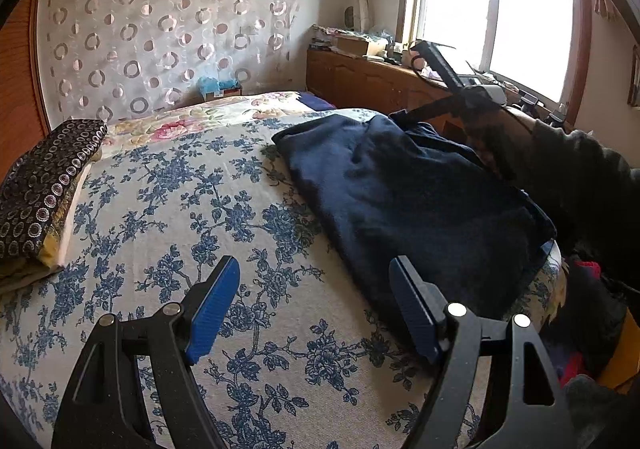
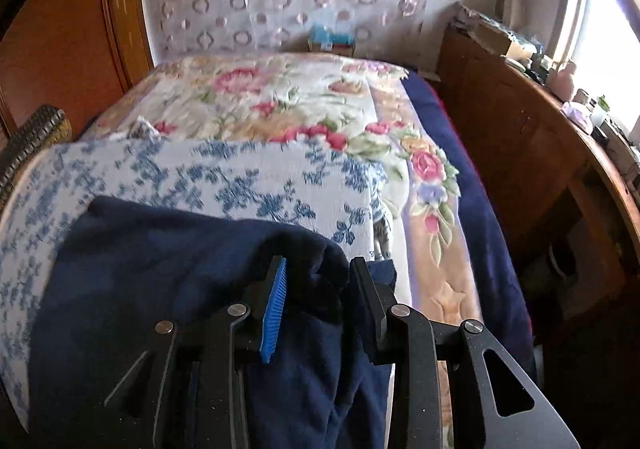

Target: Fold small clothes

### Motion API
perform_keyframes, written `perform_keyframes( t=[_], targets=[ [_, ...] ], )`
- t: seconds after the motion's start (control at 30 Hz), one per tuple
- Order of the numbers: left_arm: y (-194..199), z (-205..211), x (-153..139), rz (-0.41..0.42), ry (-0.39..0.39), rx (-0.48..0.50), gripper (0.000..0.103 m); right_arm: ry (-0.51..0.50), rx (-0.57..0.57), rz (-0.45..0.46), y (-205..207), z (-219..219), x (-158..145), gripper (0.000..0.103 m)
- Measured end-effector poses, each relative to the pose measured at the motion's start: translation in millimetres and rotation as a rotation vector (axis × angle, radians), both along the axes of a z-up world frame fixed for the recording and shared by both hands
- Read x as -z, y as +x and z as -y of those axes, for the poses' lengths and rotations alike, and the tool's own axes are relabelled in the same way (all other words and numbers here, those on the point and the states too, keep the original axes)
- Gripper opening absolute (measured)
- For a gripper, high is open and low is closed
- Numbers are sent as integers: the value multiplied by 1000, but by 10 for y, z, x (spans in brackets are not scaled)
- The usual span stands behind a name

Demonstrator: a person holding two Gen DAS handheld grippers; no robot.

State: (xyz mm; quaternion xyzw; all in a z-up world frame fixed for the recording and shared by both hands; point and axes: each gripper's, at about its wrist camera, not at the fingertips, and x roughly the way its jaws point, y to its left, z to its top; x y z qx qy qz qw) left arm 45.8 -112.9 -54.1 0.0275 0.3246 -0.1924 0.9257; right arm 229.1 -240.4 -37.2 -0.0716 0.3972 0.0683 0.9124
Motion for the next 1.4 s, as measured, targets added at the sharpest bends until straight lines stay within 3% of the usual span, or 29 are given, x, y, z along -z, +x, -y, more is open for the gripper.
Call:
perform_keyframes(
  t=[0.03,0.07,0.17,0.3,0.33,0.43,0.57,0.77,0.97,1.13,1.27,1.33,1.4],
  targets=[
    [0,4,7,-1,0,2,78,-8,-3,-7,39,0,28,28],
    [4,9,12,-3,1,3,78,-9,-12,3,53,5,20,4],
    [21,29,34,-13,3,9,78,-18,-21,118,30,5,-90,4],
    [18,67,41,-18,12,22,78,-17,137,161,49,188,-179,4],
    [16,73,42,-18,14,24,78,-36,172,142,91,225,-168,8],
    [20,94,52,-27,16,30,78,-58,184,108,157,311,-147,35],
    [9,134,60,-32,28,36,78,-2,143,109,-92,436,-224,35],
    [12,173,56,-35,18,40,78,8,8,109,-1051,469,-173,35],
    [20,218,80,-54,14,51,78,51,-51,64,-1827,661,-72,35],
    [-7,235,30,-35,2,53,77,57,-52,24,-2033,758,-72,35],
    [0,301,69,-66,-6,85,62,58,-55,-33,-2085,898,-19,35],
    [0,337,95,-82,-5,97,60,67,-66,-50,-2095,951,-40,35],
    [-5,371,120,-93,4,105,60,72,-92,-59,-2100,978,-75,25]
  ],
)
